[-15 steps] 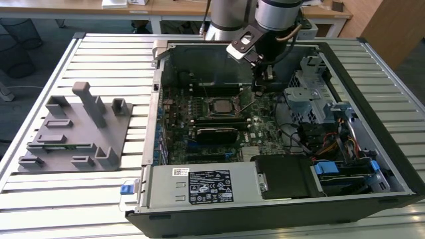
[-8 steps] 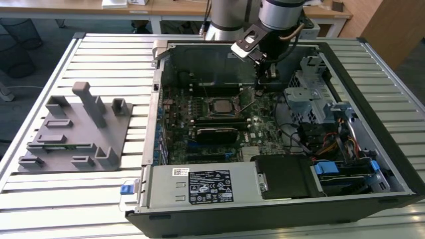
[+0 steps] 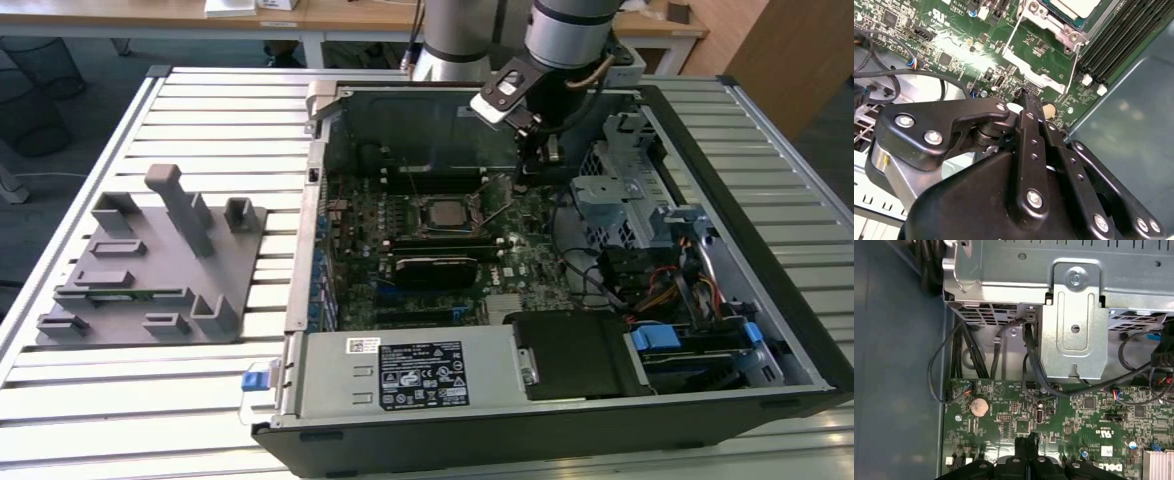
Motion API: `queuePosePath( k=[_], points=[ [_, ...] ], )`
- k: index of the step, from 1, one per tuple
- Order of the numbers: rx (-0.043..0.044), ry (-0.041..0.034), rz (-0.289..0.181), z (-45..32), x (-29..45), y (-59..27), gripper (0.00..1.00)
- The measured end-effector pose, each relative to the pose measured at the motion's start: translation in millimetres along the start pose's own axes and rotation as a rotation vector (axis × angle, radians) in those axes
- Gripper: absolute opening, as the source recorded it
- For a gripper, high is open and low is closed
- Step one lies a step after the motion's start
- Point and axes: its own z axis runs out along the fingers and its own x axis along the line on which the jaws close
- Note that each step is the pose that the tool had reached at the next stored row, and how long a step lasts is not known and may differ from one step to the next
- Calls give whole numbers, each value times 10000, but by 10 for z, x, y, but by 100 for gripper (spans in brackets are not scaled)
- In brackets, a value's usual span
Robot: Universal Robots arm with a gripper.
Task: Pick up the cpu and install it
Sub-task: 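Close the cpu cover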
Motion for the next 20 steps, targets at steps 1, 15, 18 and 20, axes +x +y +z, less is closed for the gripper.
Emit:
queuePosePath(
  k=[1,15,18,20],
  points=[
    [0,1,0,14,0,4,11],
    [0,-1,0,122,4,-134,11],
    [0,0,0,122,6,-207,11],
    [0,0,1,122,8,-260,11]
  ],
)
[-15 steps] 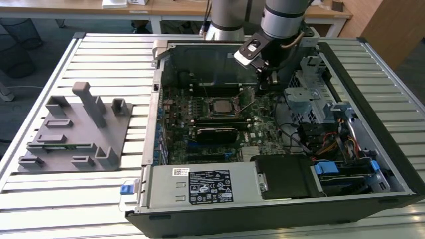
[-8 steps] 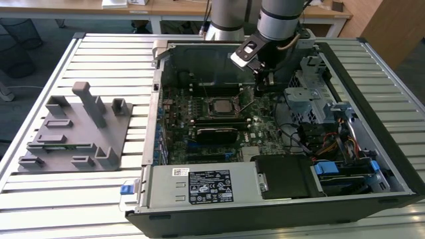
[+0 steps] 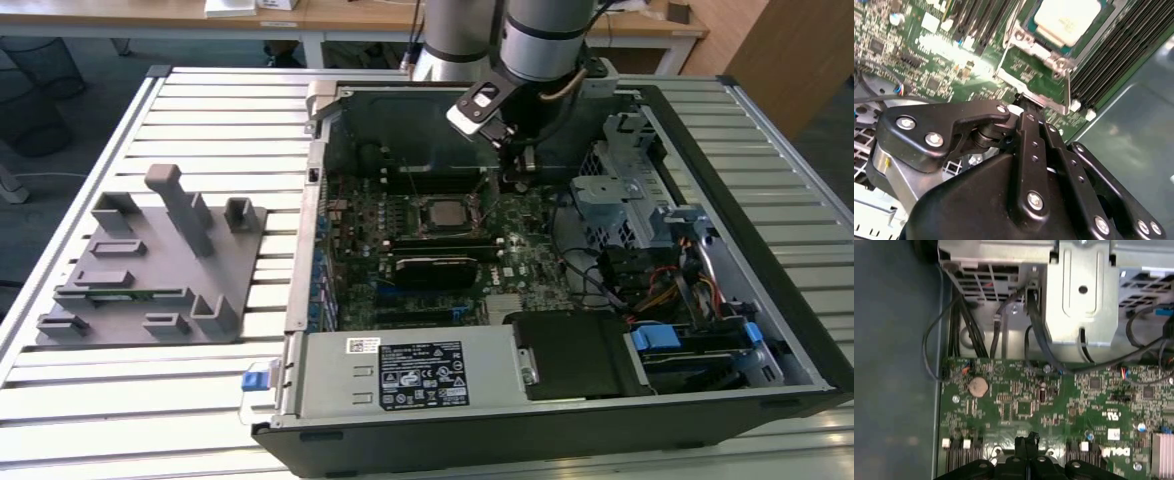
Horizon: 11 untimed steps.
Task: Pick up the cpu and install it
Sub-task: 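Close the cpu cover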
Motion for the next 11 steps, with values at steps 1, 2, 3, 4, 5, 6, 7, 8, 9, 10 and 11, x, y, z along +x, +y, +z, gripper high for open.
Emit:
queuePosePath(
  k=[1,2,3,4,5,6,7,8,9,10,11],
  points=[
    [-1,1,0,0,0,-22,11],
    [0,1,-1,0,1,-44,11],
    [0,1,-1,1,2,-66,11],
    [0,1,0,1,3,-88,11],
    [0,1,-1,1,3,-112,11],
    [0,1,-1,1,4,-138,11],
    [1,0,-1,1,5,-162,11],
    [0,1,0,1,6,-185,11],
    [0,0,0,1,6,-208,11],
    [0,1,-1,2,7,-232,11],
    [0,-1,-1,1,8,-255,11]
  ],
)
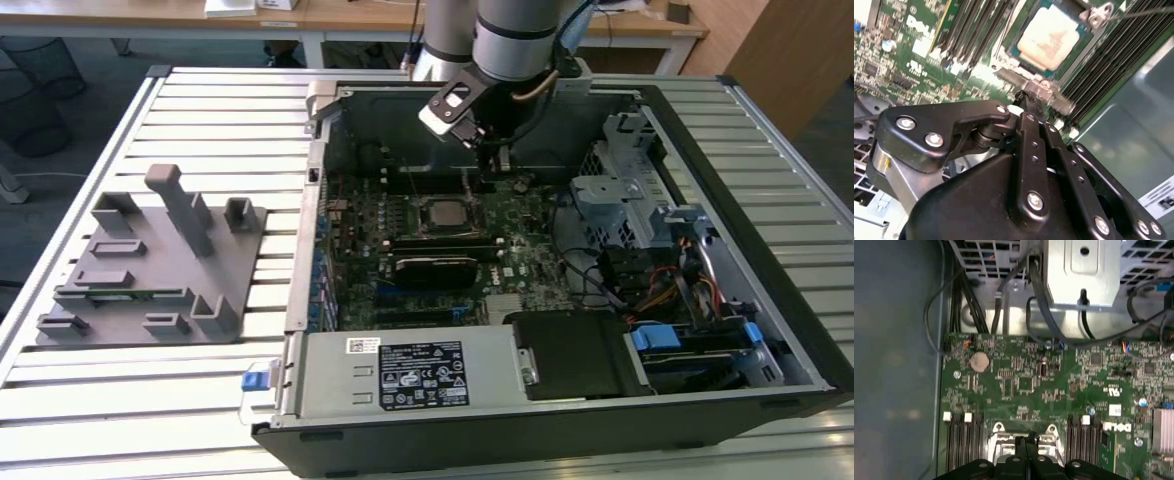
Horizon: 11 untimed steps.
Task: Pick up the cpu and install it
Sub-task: 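Close the cpu cover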
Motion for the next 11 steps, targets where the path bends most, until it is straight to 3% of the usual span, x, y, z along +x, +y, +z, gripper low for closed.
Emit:
queuePosePath(
  k=[11],
  points=[
    [0,0,0,27,10,-326,11]
  ],
)
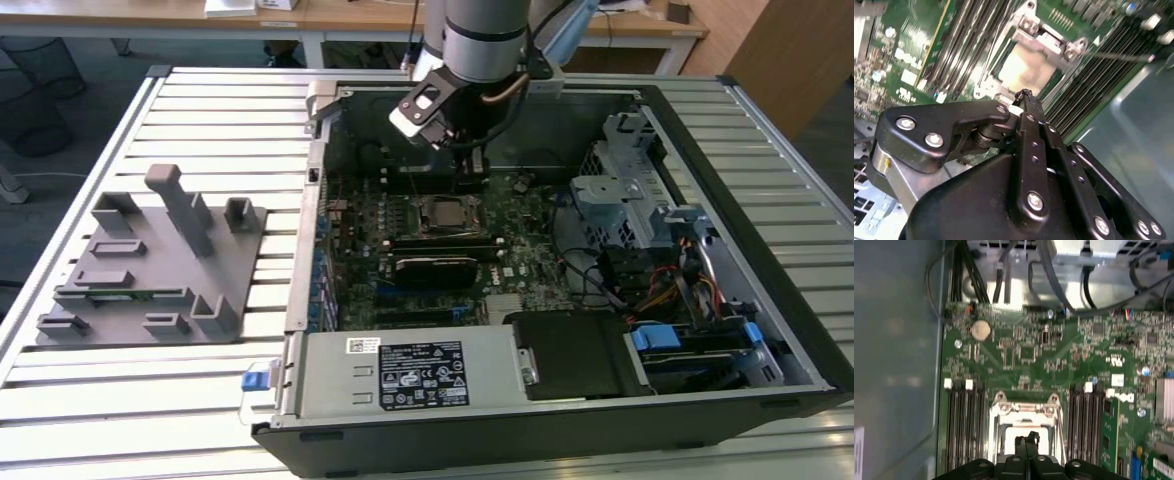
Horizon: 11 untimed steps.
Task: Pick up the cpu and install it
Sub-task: 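Close the cpu cover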
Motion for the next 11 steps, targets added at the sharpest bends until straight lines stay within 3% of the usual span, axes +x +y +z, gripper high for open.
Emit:
queuePosePath(
  k=[11],
  points=[
    [30,-1,0,38,2,-67,11]
  ],
)
